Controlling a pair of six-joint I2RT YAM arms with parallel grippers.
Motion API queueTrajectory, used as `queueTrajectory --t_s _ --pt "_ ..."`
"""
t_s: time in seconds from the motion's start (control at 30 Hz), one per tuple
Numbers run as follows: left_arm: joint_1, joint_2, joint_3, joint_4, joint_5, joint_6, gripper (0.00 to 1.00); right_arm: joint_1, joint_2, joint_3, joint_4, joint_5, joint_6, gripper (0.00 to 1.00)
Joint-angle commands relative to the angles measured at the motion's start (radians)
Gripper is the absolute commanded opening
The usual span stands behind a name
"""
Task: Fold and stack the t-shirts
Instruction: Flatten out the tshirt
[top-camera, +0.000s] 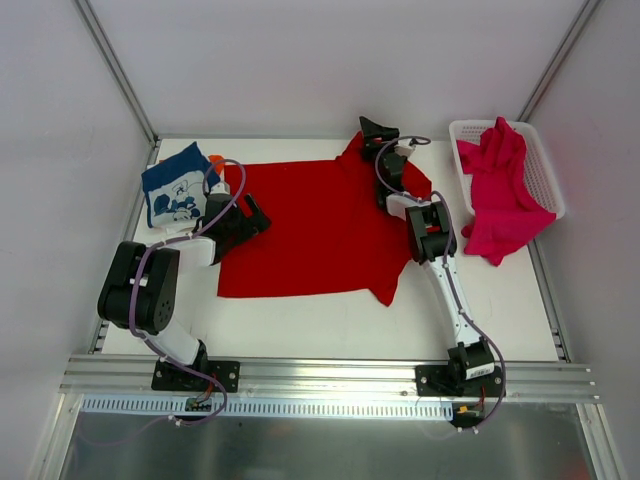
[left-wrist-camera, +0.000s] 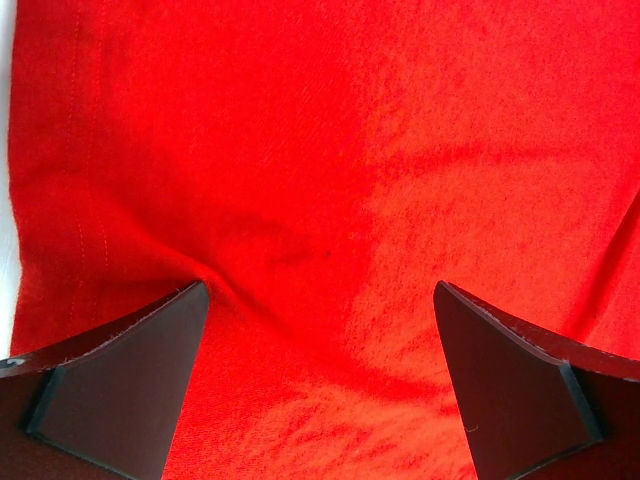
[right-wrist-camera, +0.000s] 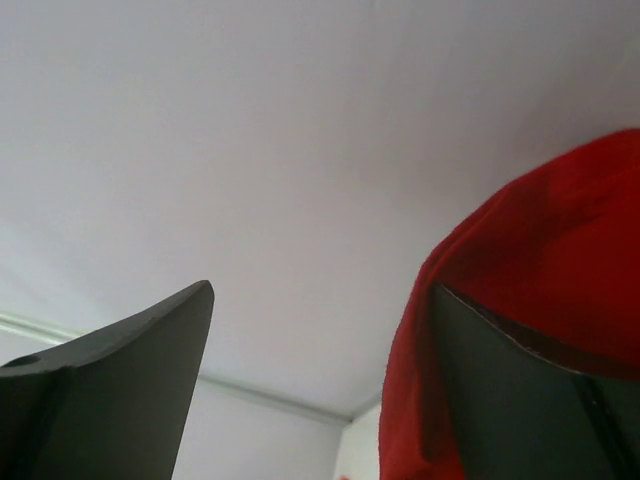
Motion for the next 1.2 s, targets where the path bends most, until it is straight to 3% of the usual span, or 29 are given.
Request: queueTrajectory --t_s 0.0,0.1,0.13,0.2,0.23,0.27,0.3,0.33,0.43,0.5,0.57,0.67,0.8,0.9,1.0,1.1,1.17 --pt "0.008 0.041 0.001 -0.046 0.026 -0.017 0.99 -0.008 -0.114 -0.009 0.216 0.146 0.047 0.96" --pt "0.008 0.041 0.002 -0.046 0.034 -0.019 0.99 -0.011 -0.146 0.062 0.221 0.13 0.026 0.99" --pt "0.008 0.042 0.004 -0.044 0.034 -0.019 0.99 -0.017 -0.168 0.083 0.192 0.02 0.001 1.0" --pt "0.008 0.044 0.005 -0.044 0.038 -0.022 0.99 -0.023 -0.287 0.137 -0.095 -0.169 -0.104 1.0" --pt "0.01 0.044 0.005 -0.044 0.041 -0.022 0.99 -0.018 -0.351 0.14 -0.257 -0.285 -0.295 0.99" --pt "0.01 0.044 0.005 -0.044 0.043 -0.02 0.99 -0.005 -0.419 0.143 -0.466 -0.274 -0.441 1.0" --pt "0.008 0.041 0.005 -0.044 0.046 -0.022 0.99 0.012 -0.537 0.161 -0.834 -0.197 -0.584 0.99" --pt "0.008 0.041 0.005 -0.043 0.048 -0.024 0.99 0.034 -0.583 0.151 -0.898 -0.01 -0.842 0.99" --pt "0.008 0.033 0.01 -0.044 0.052 -0.022 0.99 0.081 -0.613 0.273 -1.104 0.1 -1.135 0.99" --pt "0.008 0.032 0.015 -0.044 0.054 -0.025 0.99 0.071 -0.604 0.353 -1.28 0.125 -1.169 0.99" --pt "0.008 0.033 0.021 -0.043 0.066 -0.03 0.99 0.057 -0.678 0.234 -1.285 0.154 -1.162 0.99" --pt "0.008 0.026 0.021 -0.044 0.083 -0.031 0.99 0.04 -0.78 -0.004 -1.252 0.065 -1.114 0.99" --pt "0.008 -0.016 0.018 -0.058 0.091 -0.033 0.99 0.015 -0.775 -0.05 -1.366 -0.001 -1.001 0.99" --pt "0.008 -0.068 0.012 -0.078 0.106 -0.034 0.98 0.044 -0.833 -0.133 -1.436 0.086 -1.037 1.0" --pt "0.005 -0.138 -0.008 -0.098 0.106 -0.033 0.98 0.091 -0.992 -0.408 -1.359 0.208 -1.068 0.99" --pt "-0.007 -0.203 -0.03 -0.126 0.113 -0.036 0.98 0.103 -1.149 -0.644 -1.382 0.128 -0.992 0.99" --pt "-0.024 -0.24 -0.057 -0.135 0.12 -0.045 0.98 0.121 -1.237 -0.76 -1.414 0.154 -0.981 1.0"
